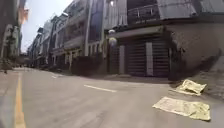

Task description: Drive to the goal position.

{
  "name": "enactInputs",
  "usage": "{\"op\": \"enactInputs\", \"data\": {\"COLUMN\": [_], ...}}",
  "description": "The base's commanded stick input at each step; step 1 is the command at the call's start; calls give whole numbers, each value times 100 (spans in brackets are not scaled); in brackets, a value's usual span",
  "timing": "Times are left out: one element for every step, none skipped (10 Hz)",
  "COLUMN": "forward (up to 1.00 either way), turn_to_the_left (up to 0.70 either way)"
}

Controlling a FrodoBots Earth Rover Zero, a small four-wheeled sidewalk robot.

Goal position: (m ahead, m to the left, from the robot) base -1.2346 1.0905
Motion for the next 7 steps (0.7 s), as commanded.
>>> {"op": "enactInputs", "data": {"forward": [0, 0, 0, 0, 0, 0, 0], "turn_to_the_left": [0, 0, 0, -19, -100, -100, -100]}}
